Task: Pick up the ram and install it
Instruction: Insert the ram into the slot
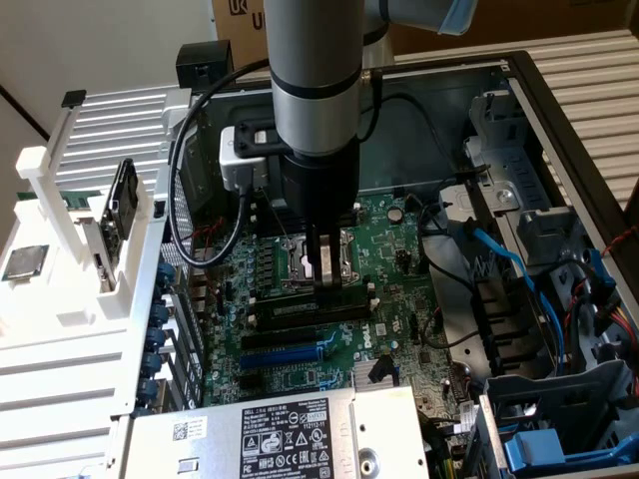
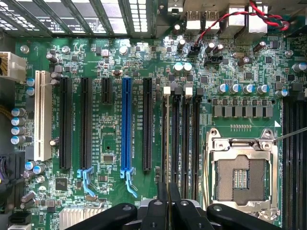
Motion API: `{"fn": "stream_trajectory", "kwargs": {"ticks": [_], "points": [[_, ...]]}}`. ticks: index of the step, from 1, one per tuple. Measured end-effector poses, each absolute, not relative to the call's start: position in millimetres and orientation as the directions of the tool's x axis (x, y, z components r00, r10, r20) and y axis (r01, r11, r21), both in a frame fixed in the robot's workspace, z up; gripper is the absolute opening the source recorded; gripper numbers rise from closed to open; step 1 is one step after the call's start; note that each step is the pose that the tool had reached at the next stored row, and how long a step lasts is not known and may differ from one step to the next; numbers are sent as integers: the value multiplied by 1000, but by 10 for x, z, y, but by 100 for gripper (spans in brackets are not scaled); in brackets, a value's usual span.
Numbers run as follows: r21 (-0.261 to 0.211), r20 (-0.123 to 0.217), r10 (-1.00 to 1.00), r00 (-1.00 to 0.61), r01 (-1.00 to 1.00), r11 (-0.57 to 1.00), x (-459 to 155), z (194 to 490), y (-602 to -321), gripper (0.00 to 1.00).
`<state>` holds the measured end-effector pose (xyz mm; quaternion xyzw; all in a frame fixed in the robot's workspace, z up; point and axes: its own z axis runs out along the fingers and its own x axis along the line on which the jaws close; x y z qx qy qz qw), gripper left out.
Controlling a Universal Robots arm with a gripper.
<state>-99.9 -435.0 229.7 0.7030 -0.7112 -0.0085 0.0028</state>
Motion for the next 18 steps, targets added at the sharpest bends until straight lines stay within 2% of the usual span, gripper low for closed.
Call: {"fn": "stream_trajectory", "kwargs": {"ticks": [18], "points": [[15, -8, -1000, -12, -1000, 12, -999, 2265, -4350, 13]]}}
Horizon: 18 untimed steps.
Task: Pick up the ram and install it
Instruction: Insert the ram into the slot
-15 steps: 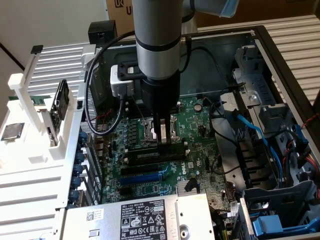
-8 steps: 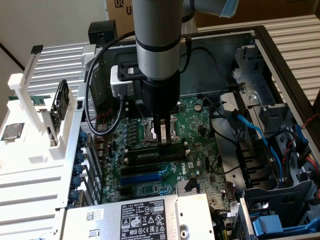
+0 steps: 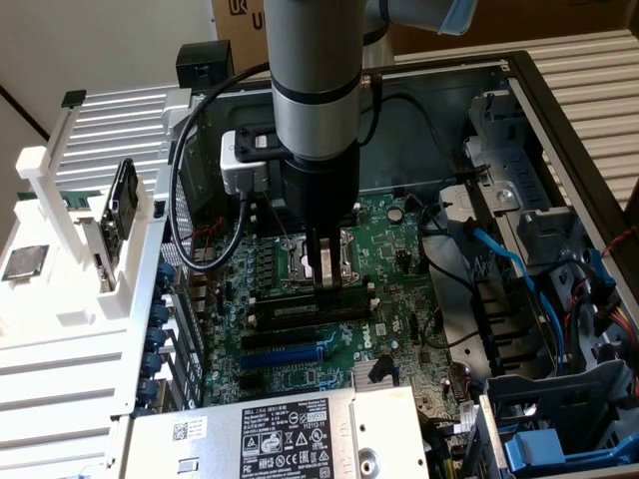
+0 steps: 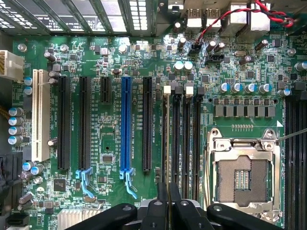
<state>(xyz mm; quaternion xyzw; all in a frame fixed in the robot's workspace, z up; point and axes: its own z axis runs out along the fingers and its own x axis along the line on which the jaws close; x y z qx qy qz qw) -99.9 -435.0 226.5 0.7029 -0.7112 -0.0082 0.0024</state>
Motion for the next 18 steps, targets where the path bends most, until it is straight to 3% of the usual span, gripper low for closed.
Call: {"fn": "stream_trajectory", "kwargs": {"ticks": [3, 4, 18], "points": [[15, -8, -1000, -12, -1000, 12, -1001, 2264, -4350, 14], [15, -8, -1000, -12, -1000, 12, -1000, 2264, -4350, 21], [12, -8, -1000, -12, -1000, 12, -1054, 2428, -4336, 21]]}}
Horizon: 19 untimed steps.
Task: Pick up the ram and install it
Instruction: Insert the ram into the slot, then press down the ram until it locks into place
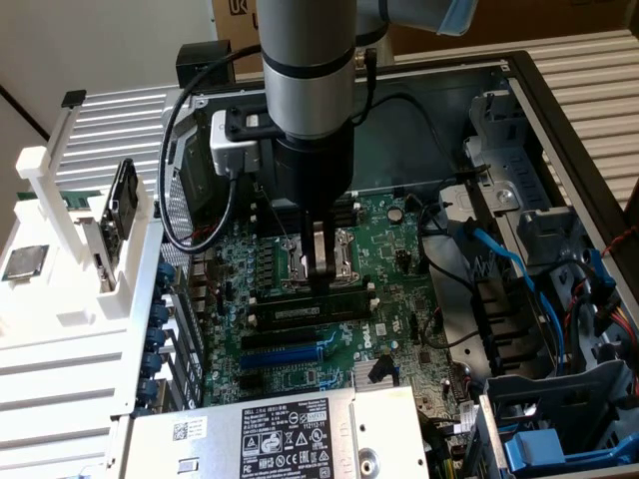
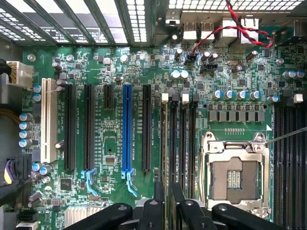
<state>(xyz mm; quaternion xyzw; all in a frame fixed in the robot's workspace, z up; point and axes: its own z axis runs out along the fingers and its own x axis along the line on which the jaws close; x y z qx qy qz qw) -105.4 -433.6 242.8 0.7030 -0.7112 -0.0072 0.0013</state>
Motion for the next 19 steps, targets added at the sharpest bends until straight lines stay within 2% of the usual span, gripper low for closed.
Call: {"fn": "stream_trajectory", "kwargs": {"ticks": [15, 16, 17, 19], "points": [[8, -8, -1000, -12, -1000, 12, -1070, 2428, -4332, 21], [8, -8, -1000, -12, -1000, 12, -1070, 2428, -4332, 18], [8, -8, -1000, -12, -1000, 12, -1070, 2428, -4332, 12], [8, -8, -1000, -12, -1000, 12, -1070, 2428, -4332, 10]]}}
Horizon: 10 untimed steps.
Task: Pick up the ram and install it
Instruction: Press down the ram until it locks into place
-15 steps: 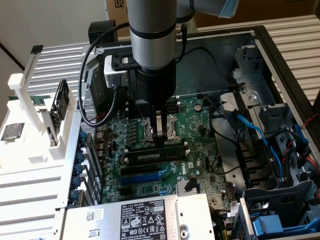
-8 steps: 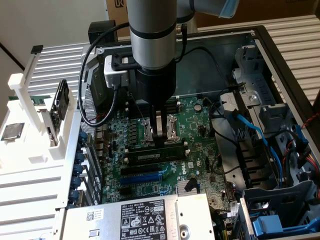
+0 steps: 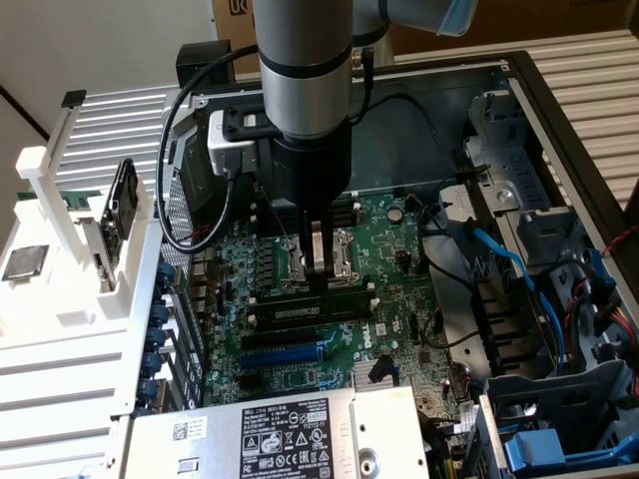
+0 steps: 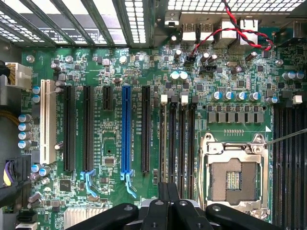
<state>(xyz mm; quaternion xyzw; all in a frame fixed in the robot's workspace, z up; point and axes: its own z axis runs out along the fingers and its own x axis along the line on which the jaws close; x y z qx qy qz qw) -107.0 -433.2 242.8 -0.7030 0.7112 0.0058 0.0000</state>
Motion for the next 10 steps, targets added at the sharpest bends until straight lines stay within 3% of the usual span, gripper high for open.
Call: {"fn": "stream_trajectory", "kwargs": {"ticks": [10], "points": [[3, -3, -1000, -12, -1000, 12, -1123, 2376, -4301, 10]]}}
